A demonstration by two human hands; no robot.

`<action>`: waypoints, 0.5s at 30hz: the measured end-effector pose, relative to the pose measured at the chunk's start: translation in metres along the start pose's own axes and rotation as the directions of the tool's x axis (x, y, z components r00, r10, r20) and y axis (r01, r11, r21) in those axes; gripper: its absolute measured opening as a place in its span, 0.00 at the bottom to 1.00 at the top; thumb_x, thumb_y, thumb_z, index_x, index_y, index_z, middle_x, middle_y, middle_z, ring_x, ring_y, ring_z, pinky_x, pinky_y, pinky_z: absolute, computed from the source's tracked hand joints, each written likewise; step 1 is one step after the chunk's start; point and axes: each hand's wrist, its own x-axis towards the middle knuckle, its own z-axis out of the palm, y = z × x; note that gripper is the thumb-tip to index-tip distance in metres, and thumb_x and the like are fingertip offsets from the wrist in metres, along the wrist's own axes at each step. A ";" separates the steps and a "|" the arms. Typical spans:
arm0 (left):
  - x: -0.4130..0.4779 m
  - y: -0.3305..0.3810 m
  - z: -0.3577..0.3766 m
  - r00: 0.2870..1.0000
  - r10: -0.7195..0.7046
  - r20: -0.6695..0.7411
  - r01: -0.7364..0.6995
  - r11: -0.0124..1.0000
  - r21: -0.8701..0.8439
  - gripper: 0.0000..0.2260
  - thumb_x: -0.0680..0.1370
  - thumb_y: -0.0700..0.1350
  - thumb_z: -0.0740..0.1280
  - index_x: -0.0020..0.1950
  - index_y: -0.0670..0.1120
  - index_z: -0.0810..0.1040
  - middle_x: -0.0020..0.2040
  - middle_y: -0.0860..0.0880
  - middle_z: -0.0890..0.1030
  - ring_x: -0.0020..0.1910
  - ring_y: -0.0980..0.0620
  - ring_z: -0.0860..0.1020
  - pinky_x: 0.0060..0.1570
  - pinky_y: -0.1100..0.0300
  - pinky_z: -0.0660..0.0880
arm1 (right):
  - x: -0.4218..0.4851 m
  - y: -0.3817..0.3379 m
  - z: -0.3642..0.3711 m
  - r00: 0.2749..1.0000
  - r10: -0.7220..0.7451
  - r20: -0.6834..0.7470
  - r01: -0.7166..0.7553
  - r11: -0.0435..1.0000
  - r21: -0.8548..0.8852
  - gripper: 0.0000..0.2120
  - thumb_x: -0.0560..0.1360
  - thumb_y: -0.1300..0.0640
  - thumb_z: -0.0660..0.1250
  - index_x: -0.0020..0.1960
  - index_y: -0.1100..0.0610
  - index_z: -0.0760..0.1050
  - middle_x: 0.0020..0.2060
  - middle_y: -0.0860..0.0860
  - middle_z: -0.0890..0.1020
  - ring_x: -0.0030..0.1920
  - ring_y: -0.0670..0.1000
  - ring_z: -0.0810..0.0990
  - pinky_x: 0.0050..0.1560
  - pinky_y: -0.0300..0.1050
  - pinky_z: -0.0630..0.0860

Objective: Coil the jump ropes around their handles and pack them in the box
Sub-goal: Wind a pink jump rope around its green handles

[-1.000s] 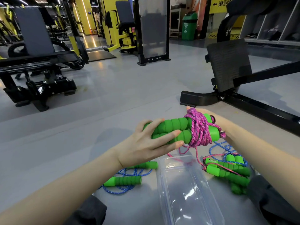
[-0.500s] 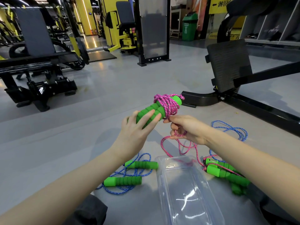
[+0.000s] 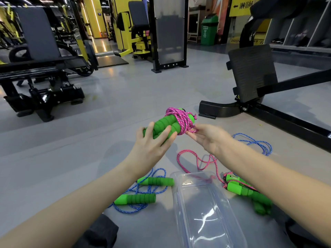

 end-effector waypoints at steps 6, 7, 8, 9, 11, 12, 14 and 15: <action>0.007 0.008 -0.002 0.992 0.084 -0.091 -0.079 0.995 0.058 0.21 0.79 0.34 0.51 0.56 0.44 0.82 0.55 0.43 0.82 0.47 0.34 0.79 0.41 0.46 0.74 | -0.013 -0.010 0.008 0.995 0.103 0.009 -0.103 0.993 -0.050 0.17 0.78 0.62 0.60 0.64 0.68 0.69 0.45 0.60 0.77 0.58 0.57 0.76 0.63 0.46 0.71; 0.007 0.011 0.000 0.989 0.097 -0.107 -0.091 0.994 0.062 0.19 0.79 0.34 0.53 0.56 0.43 0.82 0.55 0.43 0.81 0.47 0.34 0.79 0.43 0.46 0.72 | -0.015 -0.011 0.008 0.991 0.131 -0.004 -0.130 0.982 -0.139 0.21 0.78 0.59 0.62 0.67 0.67 0.67 0.52 0.61 0.77 0.63 0.58 0.74 0.64 0.48 0.69; 0.007 0.014 0.001 0.986 0.109 -0.129 -0.103 0.993 0.057 0.17 0.78 0.34 0.54 0.56 0.43 0.82 0.56 0.42 0.81 0.48 0.34 0.79 0.44 0.46 0.71 | -0.015 -0.012 0.008 0.989 0.143 -0.026 -0.145 0.967 -0.208 0.23 0.77 0.56 0.62 0.69 0.65 0.65 0.59 0.62 0.74 0.66 0.60 0.70 0.66 0.51 0.66; 0.007 0.017 0.002 0.982 0.117 -0.151 -0.112 0.993 0.045 0.17 0.78 0.34 0.55 0.55 0.43 0.82 0.56 0.42 0.80 0.47 0.34 0.79 0.44 0.46 0.69 | -0.014 -0.010 0.008 0.990 0.135 -0.046 -0.142 0.960 -0.242 0.24 0.77 0.54 0.63 0.69 0.63 0.64 0.64 0.62 0.71 0.68 0.62 0.67 0.67 0.55 0.64; 0.011 0.023 0.000 0.974 0.121 -0.193 -0.121 0.993 0.012 0.16 0.79 0.34 0.56 0.53 0.42 0.83 0.54 0.42 0.81 0.46 0.34 0.80 0.42 0.48 0.69 | -0.013 -0.003 0.007 0.992 0.091 -0.082 -0.108 0.967 -0.233 0.23 0.77 0.55 0.64 0.70 0.61 0.63 0.66 0.61 0.69 0.68 0.64 0.66 0.68 0.60 0.63; 0.013 0.026 0.000 0.970 0.123 -0.211 -0.126 0.992 0.000 0.15 0.78 0.34 0.57 0.53 0.42 0.83 0.53 0.42 0.81 0.45 0.34 0.80 0.41 0.49 0.70 | -0.011 0.003 0.008 0.993 0.053 -0.109 -0.077 0.970 -0.231 0.22 0.77 0.57 0.64 0.68 0.62 0.65 0.61 0.61 0.71 0.65 0.64 0.69 0.66 0.61 0.66; 0.018 0.035 0.001 0.966 0.123 -0.229 -0.132 0.991 -0.022 0.12 0.76 0.34 0.61 0.51 0.42 0.83 0.52 0.41 0.80 0.45 0.35 0.80 0.39 0.50 0.70 | -0.011 0.015 0.008 0.988 -0.018 -0.151 -0.018 0.972 -0.233 0.16 0.75 0.62 0.65 0.61 0.64 0.70 0.47 0.59 0.74 0.50 0.59 0.77 0.53 0.58 0.75; 0.020 0.039 0.001 0.965 0.116 -0.235 -0.126 0.992 -0.028 0.11 0.76 0.34 0.62 0.49 0.42 0.83 0.52 0.41 0.79 0.45 0.35 0.80 0.38 0.51 0.68 | -0.008 0.021 0.007 0.984 -0.065 -0.167 0.026 0.975 -0.222 0.10 0.74 0.65 0.64 0.55 0.62 0.72 0.44 0.58 0.75 0.42 0.57 0.77 0.44 0.53 0.77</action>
